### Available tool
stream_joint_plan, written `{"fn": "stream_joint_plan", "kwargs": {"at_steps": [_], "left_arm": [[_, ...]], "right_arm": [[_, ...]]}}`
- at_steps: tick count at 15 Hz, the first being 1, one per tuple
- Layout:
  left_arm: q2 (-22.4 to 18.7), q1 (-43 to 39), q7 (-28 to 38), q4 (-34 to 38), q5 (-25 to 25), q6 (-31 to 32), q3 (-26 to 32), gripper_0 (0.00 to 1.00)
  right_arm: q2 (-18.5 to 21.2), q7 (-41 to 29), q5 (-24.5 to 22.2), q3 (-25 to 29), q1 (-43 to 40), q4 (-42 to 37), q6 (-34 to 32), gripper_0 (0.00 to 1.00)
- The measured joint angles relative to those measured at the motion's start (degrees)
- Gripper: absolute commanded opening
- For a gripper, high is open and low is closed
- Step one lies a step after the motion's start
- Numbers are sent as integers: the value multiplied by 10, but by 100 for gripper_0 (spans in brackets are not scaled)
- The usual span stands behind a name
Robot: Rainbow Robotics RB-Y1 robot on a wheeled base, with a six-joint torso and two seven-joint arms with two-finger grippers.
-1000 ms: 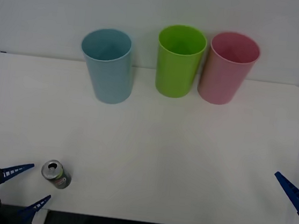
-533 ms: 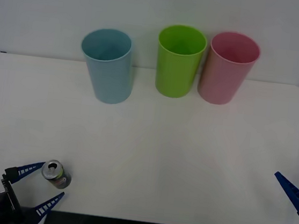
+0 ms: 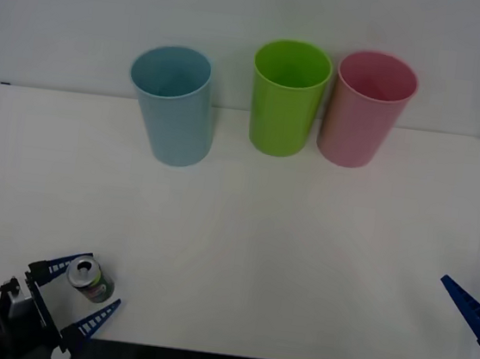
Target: Grasp the object on the table and drop it into the matching bin: aluminum can to the light blue bin, PET bottle to the pink bin.
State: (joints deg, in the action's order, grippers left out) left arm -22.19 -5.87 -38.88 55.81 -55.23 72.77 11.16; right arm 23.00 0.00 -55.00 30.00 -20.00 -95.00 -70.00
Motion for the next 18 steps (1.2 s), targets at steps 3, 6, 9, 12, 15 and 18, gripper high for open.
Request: {"fn": "stream_joint_plan", "kwargs": {"at_steps": [3, 6, 9, 12, 15, 18], "left_arm": [[9, 2, -3, 0, -3, -2, 0, 100], [10, 2, -6, 0, -3, -3, 0, 74], [10, 2, -6, 0, -3, -3, 0, 0], [10, 2, -4, 0, -1, -3, 1, 0], [10, 2, -3, 0, 1, -3, 1, 0], [10, 1, -2, 0, 2, -3, 7, 0]], "right_arm": [[0, 0, 0, 0, 0, 0, 0, 100], [0, 0, 0, 0, 0, 0, 0, 100], [0, 0, 0, 0, 0, 0, 0, 100], [0, 0, 0, 0, 0, 0, 0, 100], [0, 0, 0, 0, 0, 0, 0, 100], [0, 0, 0, 0, 0, 0, 0, 100]]}}
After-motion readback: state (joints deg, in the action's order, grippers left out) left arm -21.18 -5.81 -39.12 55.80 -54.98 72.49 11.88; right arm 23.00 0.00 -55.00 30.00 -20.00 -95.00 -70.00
